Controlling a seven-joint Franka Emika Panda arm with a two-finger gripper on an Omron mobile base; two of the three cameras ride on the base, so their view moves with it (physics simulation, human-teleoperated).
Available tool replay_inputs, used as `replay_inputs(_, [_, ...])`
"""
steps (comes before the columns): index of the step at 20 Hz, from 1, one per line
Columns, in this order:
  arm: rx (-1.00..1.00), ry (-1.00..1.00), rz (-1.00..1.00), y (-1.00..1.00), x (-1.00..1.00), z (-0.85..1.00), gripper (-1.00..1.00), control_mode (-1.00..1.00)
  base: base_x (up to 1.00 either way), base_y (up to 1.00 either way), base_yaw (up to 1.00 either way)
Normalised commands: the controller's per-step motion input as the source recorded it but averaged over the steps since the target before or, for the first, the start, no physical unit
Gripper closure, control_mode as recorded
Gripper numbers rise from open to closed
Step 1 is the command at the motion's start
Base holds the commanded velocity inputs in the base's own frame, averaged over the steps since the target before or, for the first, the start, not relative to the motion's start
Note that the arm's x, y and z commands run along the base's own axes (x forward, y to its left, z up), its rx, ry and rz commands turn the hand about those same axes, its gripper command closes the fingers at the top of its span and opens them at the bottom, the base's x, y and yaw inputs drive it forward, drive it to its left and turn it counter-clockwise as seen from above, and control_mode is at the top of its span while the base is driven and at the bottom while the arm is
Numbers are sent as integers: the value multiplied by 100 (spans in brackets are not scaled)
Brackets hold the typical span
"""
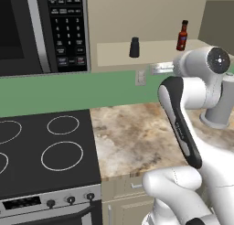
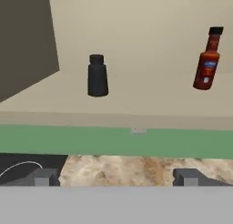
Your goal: Take 2 condiments from the cabinet and move them on the counter near the stove.Make sure the condiments are lined up with each other, next to each other.
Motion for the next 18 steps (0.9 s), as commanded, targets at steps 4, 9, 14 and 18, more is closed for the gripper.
replay_inputs(4, [1,-16,0,25,26,49,-100,-100,0,0,0])
replay_inputs(9, [0,-2,0,25,33,15,-100,-100,0,0,0])
replay_inputs(14, [0,0,0,15,52,1,-100,-100,0,0,0])
replay_inputs(18, [0,0,0,4,61,0,-100,-100,0,0,0])
